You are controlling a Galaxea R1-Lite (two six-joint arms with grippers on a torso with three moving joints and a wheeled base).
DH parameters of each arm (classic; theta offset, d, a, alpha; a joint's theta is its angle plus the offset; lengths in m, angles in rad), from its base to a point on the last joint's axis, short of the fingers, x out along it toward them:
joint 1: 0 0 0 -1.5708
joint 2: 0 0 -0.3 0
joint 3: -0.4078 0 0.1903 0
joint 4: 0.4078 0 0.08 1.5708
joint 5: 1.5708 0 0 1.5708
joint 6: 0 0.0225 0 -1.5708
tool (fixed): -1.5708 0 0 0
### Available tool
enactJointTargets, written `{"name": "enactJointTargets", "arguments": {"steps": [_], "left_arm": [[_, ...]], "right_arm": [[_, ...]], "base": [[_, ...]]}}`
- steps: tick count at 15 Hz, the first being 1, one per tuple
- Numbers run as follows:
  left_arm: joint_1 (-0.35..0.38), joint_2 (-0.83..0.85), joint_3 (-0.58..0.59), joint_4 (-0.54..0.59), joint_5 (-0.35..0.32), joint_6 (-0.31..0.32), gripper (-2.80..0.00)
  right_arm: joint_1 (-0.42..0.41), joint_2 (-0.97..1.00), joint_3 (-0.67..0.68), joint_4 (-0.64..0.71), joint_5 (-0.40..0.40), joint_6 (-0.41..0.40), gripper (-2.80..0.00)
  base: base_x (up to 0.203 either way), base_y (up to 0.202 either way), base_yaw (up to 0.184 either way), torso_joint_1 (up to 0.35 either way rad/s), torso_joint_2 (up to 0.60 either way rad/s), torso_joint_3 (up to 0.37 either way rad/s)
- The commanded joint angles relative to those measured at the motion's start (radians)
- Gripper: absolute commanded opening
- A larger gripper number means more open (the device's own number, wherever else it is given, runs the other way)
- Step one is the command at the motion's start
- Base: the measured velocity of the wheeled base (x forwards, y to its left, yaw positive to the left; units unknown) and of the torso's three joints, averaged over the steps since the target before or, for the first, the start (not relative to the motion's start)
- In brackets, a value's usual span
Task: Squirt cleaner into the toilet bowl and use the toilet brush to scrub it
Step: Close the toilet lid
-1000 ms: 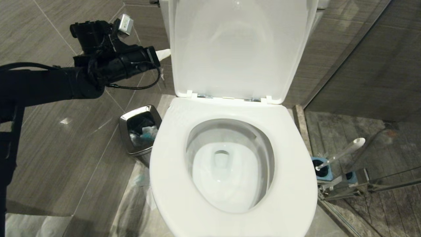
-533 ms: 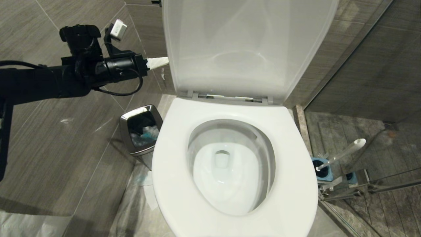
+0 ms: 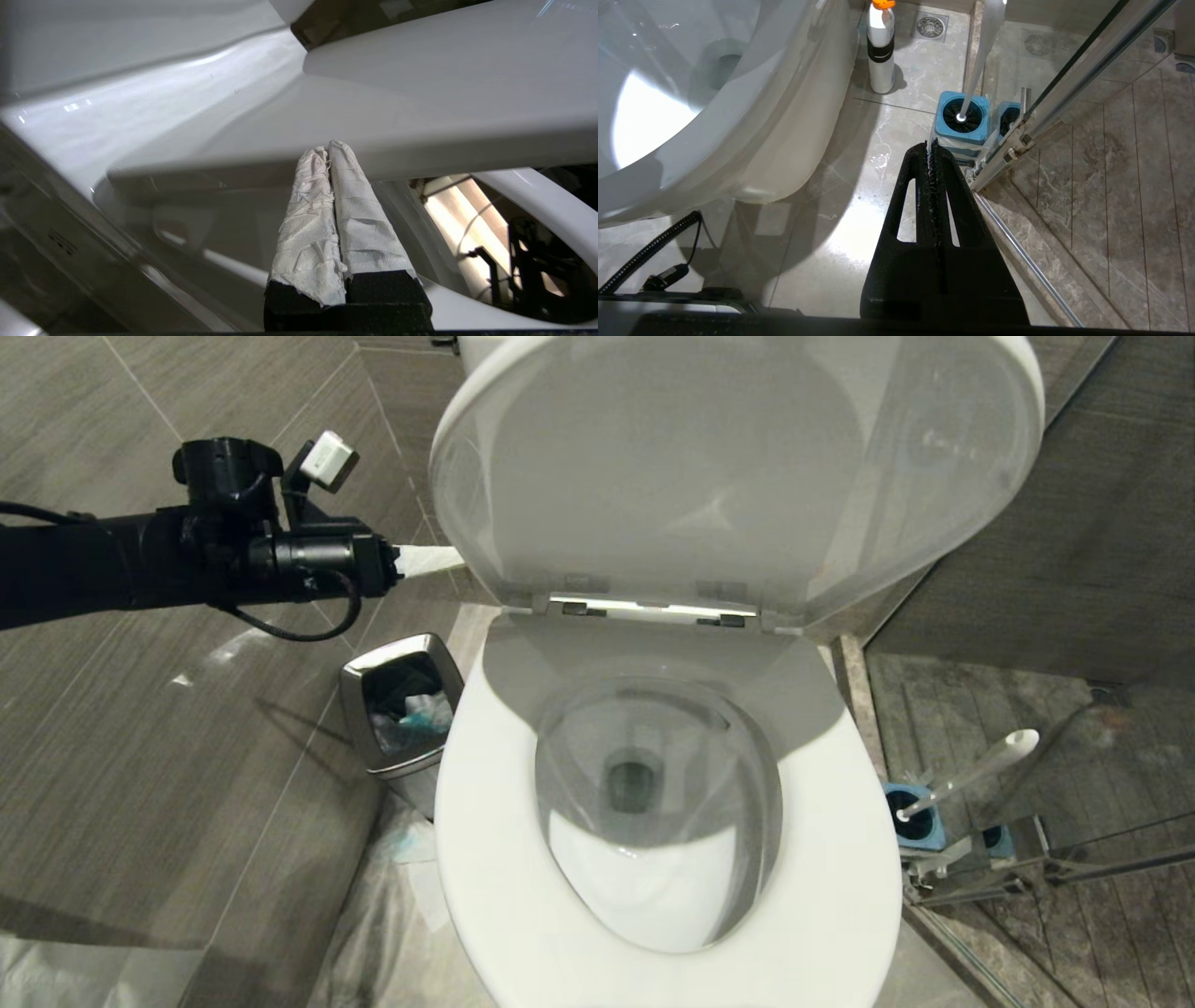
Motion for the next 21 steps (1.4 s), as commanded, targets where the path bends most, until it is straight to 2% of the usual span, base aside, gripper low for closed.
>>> {"name": "enactJointTargets", "arguments": {"steps": [1, 3, 6, 9, 10, 16, 17, 18, 20, 21], "left_arm": [[0.043, -0.019, 0.001, 0.164, -0.001, 0.048, -2.8], [0.085, -0.041, 0.001, 0.208, -0.003, 0.059, -2.8], [0.142, -0.059, -0.001, 0.202, -0.001, 0.058, -2.8], [0.196, -0.081, -0.001, 0.201, 0.032, 0.053, -2.8], [0.21, -0.088, -0.001, 0.202, 0.049, 0.049, -2.8], [0.3, -0.176, -0.002, 0.193, 0.062, 0.01, -2.8], [0.314, -0.211, -0.002, 0.185, 0.062, -0.01, -2.8], [0.321, -0.255, -0.002, 0.177, 0.062, -0.057, -2.8], [0.329, -0.357, -0.002, 0.147, 0.078, -0.222, -2.8], [0.322, -0.412, -0.002, 0.135, 0.109, -0.311, -2.8]], "right_arm": [[0.0, 0.0, 0.001, 0.0, 0.0, 0.0, -2.8], [0.0, 0.0, 0.0, 0.0, 0.0, 0.0, -2.8], [0.0, 0.0, 0.0, 0.0, 0.0, 0.0, -2.8], [0.0, 0.0, 0.0, 0.0, 0.0, 0.0, -2.8], [0.0, 0.0, 0.0, 0.0, 0.0, 0.0, -2.8], [0.0, 0.0, 0.0, 0.0, 0.0, 0.0, -2.8], [0.0, 0.0, 0.001, 0.0, 0.0, 0.0, -2.8], [0.0, 0.0, 0.0, 0.0, 0.0, 0.0, -2.8], [0.0, 0.0, 0.0, 0.0, 0.0, 0.0, -2.8], [0.0, 0.0, 0.002, 0.0, 0.0, 0.0, -2.8]], "base": [[0.0, 0.0, 0.0, 0.0, 0.0, 0.0], [0.0, 0.0, 0.0, 0.0, 0.0, 0.0], [0.0, 0.0, 0.0, 0.0, 0.0, 0.0], [0.0, 0.0, 0.0, 0.0, 0.0, 0.0], [0.0, 0.0, 0.0, 0.0, 0.0, 0.0], [0.0, 0.0, 0.0, 0.0, 0.0, 0.0], [0.0, 0.0, 0.0, 0.0, 0.0, 0.0], [0.0, 0.0, 0.0, 0.0, 0.0, 0.0], [0.0, 0.0, 0.0, 0.0, 0.0, 0.0], [0.0, 0.0, 0.0, 0.0, 0.0, 0.0]]}}
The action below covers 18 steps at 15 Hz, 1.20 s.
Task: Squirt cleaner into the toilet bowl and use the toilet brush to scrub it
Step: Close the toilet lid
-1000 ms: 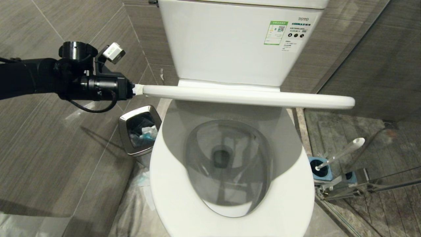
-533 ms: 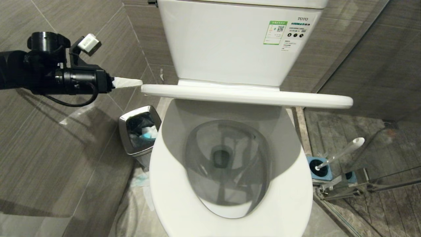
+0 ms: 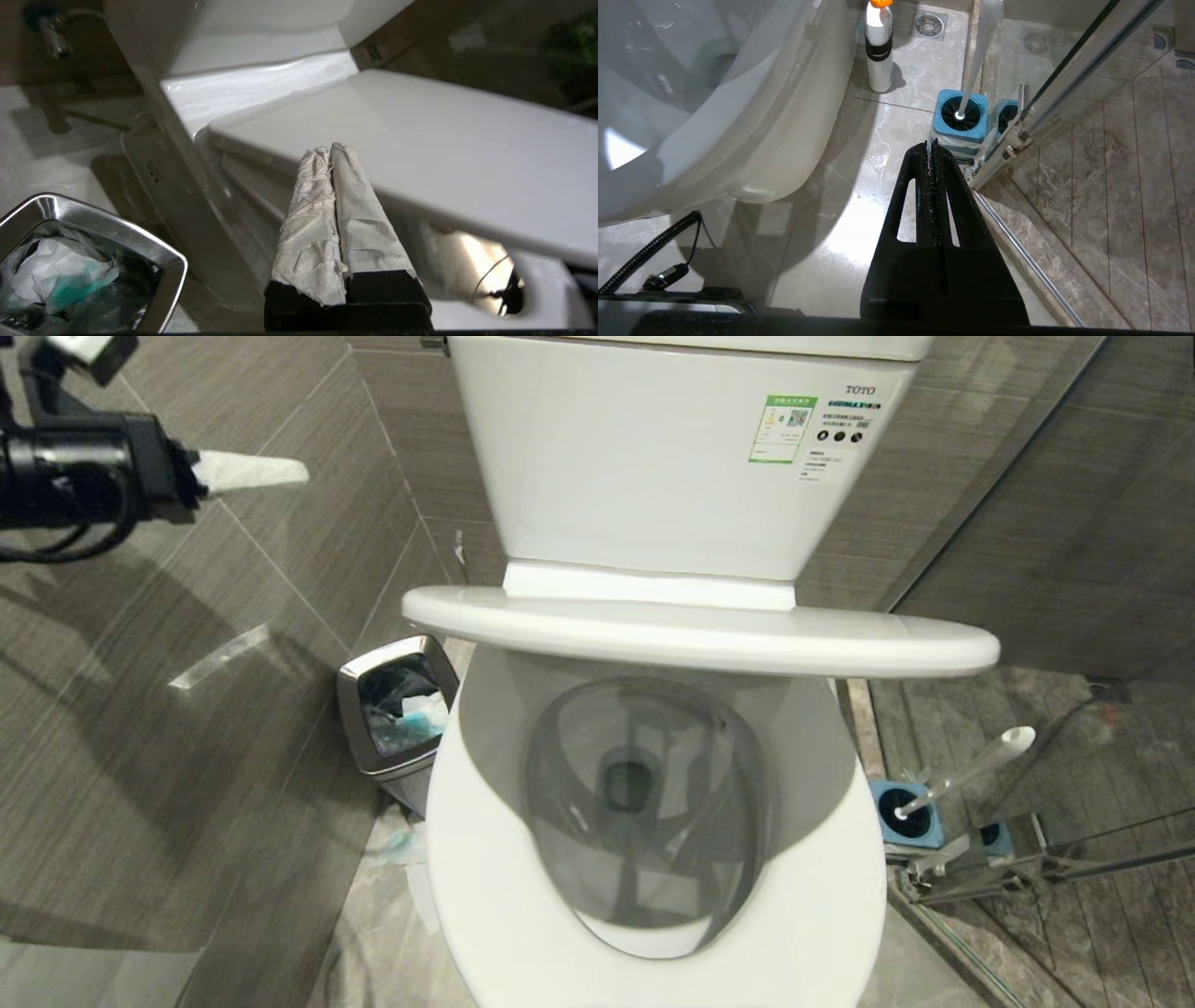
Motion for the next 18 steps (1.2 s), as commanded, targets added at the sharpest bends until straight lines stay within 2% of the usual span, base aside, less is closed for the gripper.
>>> {"name": "enactJointTargets", "arguments": {"steps": [1, 3, 5, 7, 9, 10, 11, 12, 14, 16, 17, 18], "left_arm": [[-0.016, -0.174, 0.001, -0.009, 0.054, -0.192, -2.8], [-0.062, -0.269, 0.0, -0.012, 0.114, -0.386, -2.8], [-0.158, -0.339, 0.0, -0.004, 0.161, -0.507, -2.8], [-0.291, -0.402, 0.001, 0.029, 0.212, -0.619, -2.8], [-0.45, -0.467, 0.003, 0.108, 0.251, -0.683, -2.8], [-0.522, -0.493, 0.004, 0.168, 0.275, -0.675, -2.8], [-0.574, -0.509, 0.007, 0.228, 0.309, -0.624, -2.8], [-0.599, -0.513, 0.01, 0.29, 0.38, -0.492, -2.8], [-0.659, -0.512, 0.014, 0.387, 0.612, -0.212, -2.8], [-0.727, -0.509, 0.016, 0.427, 0.845, 0.071, -2.8], [-0.757, -0.506, 0.017, 0.436, 0.939, 0.191, -2.8], [-0.792, -0.493, 0.021, 0.441, 1.005, 0.266, -2.8]], "right_arm": [[0.0, 0.0, 0.001, 0.0, 0.0, 0.0, -2.8], [0.0, 0.0, 0.0, 0.0, 0.0, 0.0, -2.8], [0.0, 0.0, 0.002, 0.0, 0.0, 0.0, -2.8], [0.0, 0.0, 0.001, 0.0, 0.0, 0.0, -2.8], [0.0, 0.0, 0.001, 0.0, 0.0, 0.0, -2.8], [0.0, 0.0, 0.001, 0.0, 0.0, 0.0, -2.8], [0.0, 0.0, 0.0, 0.0, 0.0, 0.0, -2.8], [0.0, 0.0, 0.001, 0.0, 0.0, 0.0, -2.8], [0.0, 0.0, 0.002, 0.0, 0.0, 0.0, -2.8], [0.0, 0.0, 0.001, 0.0, 0.0, 0.0, -2.8], [0.0, 0.0, 0.001, 0.0, 0.0, 0.0, -2.8], [0.0, 0.0, 0.001, 0.0, 0.0, 0.0, -2.8]], "base": [[0.0, 0.0, 0.0, 0.0, 0.0, 0.0], [0.0, 0.0, 0.0, 0.0, 0.0, 0.0], [0.0, 0.0, 0.0, 0.0, 0.0, 0.0], [0.0, 0.0, 0.0, 0.0, 0.0, 0.0], [0.0, 0.0, 0.0, 0.0, 0.0, 0.0], [0.0, 0.0, 0.0, 0.0, 0.0, 0.0], [0.0, 0.0, 0.0, 0.0, 0.0, 0.0], [0.0, 0.0, 0.0, 0.0, 0.0, 0.0], [0.0, 0.0, 0.0, 0.0, 0.0, 0.0], [0.0, 0.0, 0.0, 0.0, 0.0, 0.0], [0.0, 0.0, 0.0, 0.0, 0.0, 0.0], [0.0, 0.0, 0.0, 0.0, 0.0, 0.0]]}}
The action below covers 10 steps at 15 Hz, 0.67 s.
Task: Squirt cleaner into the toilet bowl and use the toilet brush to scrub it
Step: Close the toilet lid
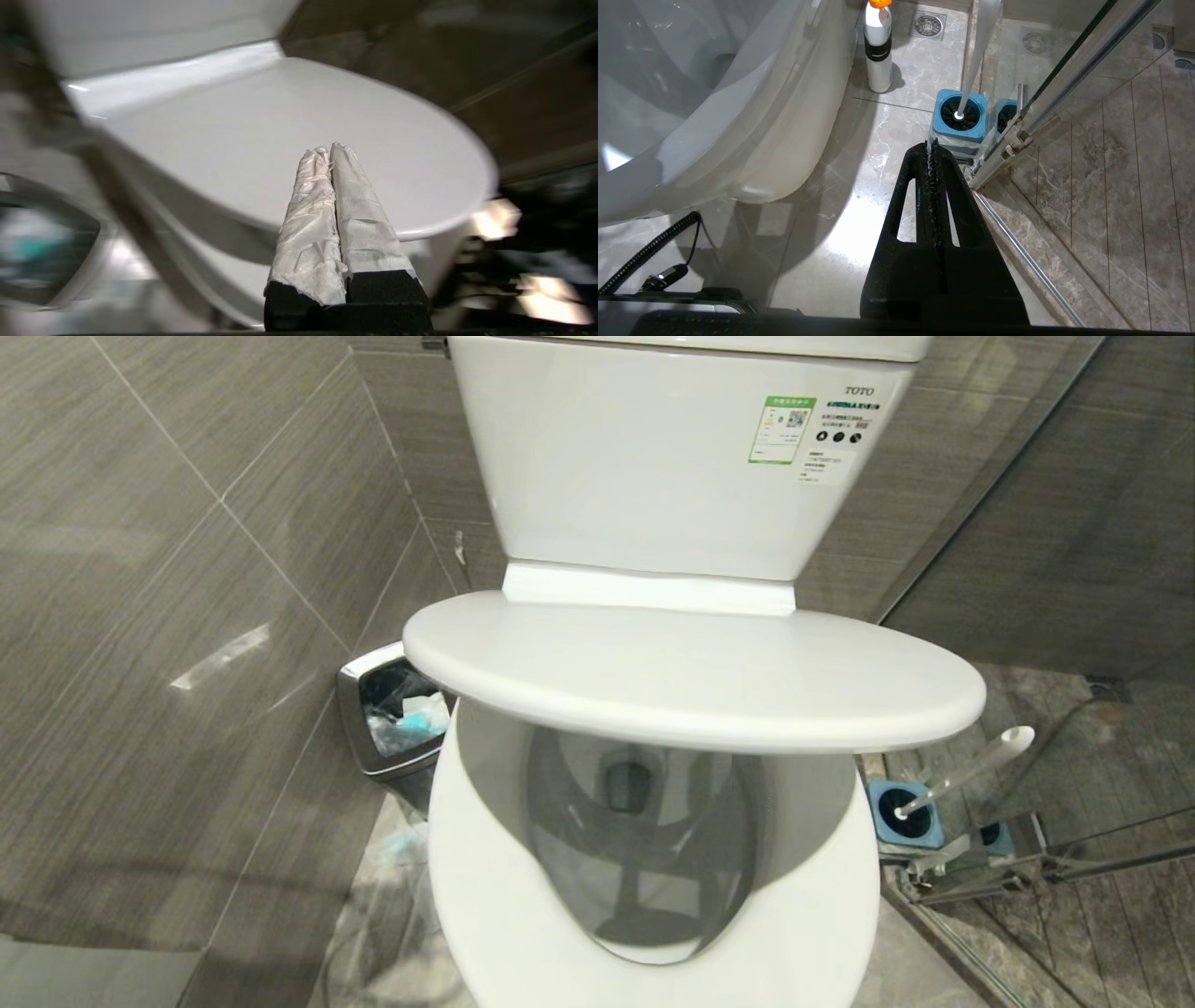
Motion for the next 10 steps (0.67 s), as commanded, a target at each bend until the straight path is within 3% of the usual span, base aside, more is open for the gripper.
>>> {"name": "enactJointTargets", "arguments": {"steps": [1, 5, 10], "left_arm": [[-0.065, 0.037, 0.003, 0.007, 0.162, 0.217, -2.8], [-0.154, 0.035, 0.046, 0.01, 0.232, 0.231, -2.8], [-0.173, -0.031, 0.113, 0.123, 0.235, 0.215, -2.8]], "right_arm": [[0.0, 0.0, 0.0, 0.0, 0.0, 0.0, -2.8], [0.0, 0.0, 0.001, 0.0, 0.0, 0.0, -2.8], [0.0, 0.0, 0.001, 0.0, 0.0, 0.0, -2.8]], "base": [[0.0, 0.0, 0.0, 0.0, 0.0, 0.0], [0.0, 0.0, 0.0, 0.0, 0.0, 0.0], [0.0, 0.0, 0.0, 0.0, 0.0, 0.0]]}}
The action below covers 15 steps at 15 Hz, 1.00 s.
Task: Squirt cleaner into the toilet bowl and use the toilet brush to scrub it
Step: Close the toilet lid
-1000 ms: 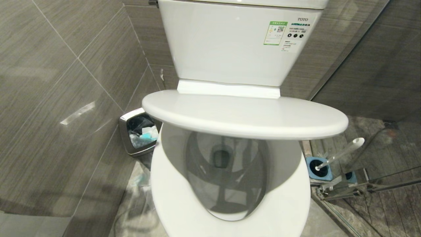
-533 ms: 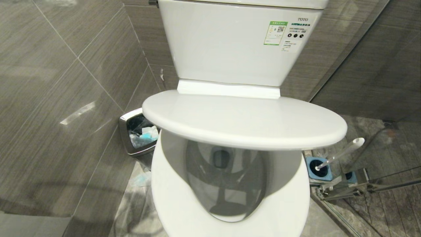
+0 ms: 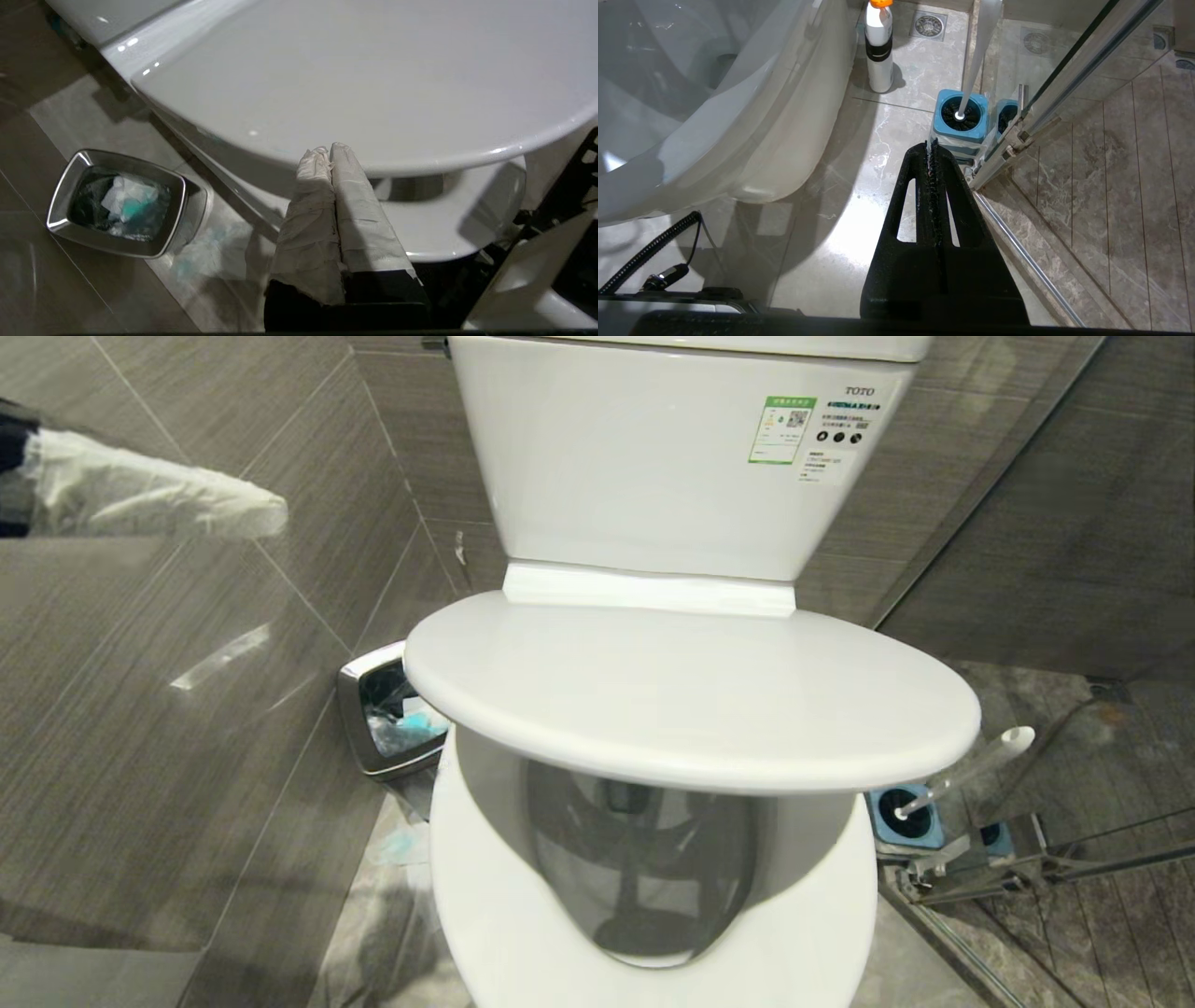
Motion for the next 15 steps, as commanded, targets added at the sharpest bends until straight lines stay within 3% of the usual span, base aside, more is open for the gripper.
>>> {"name": "enactJointTargets", "arguments": {"steps": [1, 4, 7, 9, 11, 15], "left_arm": [[0.001, -0.022, 0.003, 0.013, 0.006, -0.021, -2.8], [0.003, -0.014, 0.005, 0.022, 0.013, -0.129, -2.8], [0.0, -0.008, 0.019, 0.126, 0.027, -0.126, -2.8], [-0.019, 0.012, 0.024, 0.179, 0.082, -0.12, -2.8], [-0.039, 0.035, 0.02, 0.18, 0.12, -0.123, -2.8], [-0.08, 0.056, -0.013, 0.139, 0.124, -0.145, -2.8]], "right_arm": [[0.0, 0.0, 0.0, 0.0, 0.0, 0.0, -2.8], [0.0, 0.0, 0.0, 0.0, 0.0, 0.0, -2.8], [0.0, 0.0, 0.0, 0.0, 0.0, 0.0, -2.8], [0.0, 0.0, 0.001, 0.0, 0.0, 0.0, -2.8], [0.0, 0.0, 0.0, 0.0, 0.0, 0.0, -2.8], [0.0, 0.0, 0.001, 0.0, 0.0, 0.0, -2.8]], "base": [[0.0, 0.0, 0.0, 0.0, 0.0, 0.0], [0.0, 0.0, 0.0, 0.0, 0.0, 0.0], [0.0, 0.0, 0.0, 0.0, 0.0, 0.0], [0.0, 0.0, 0.0, 0.0, 0.0, 0.0], [0.0, 0.0, 0.0, 0.0, 0.0, 0.0], [0.0, 0.0, 0.0, 0.0, 0.0, 0.0]]}}
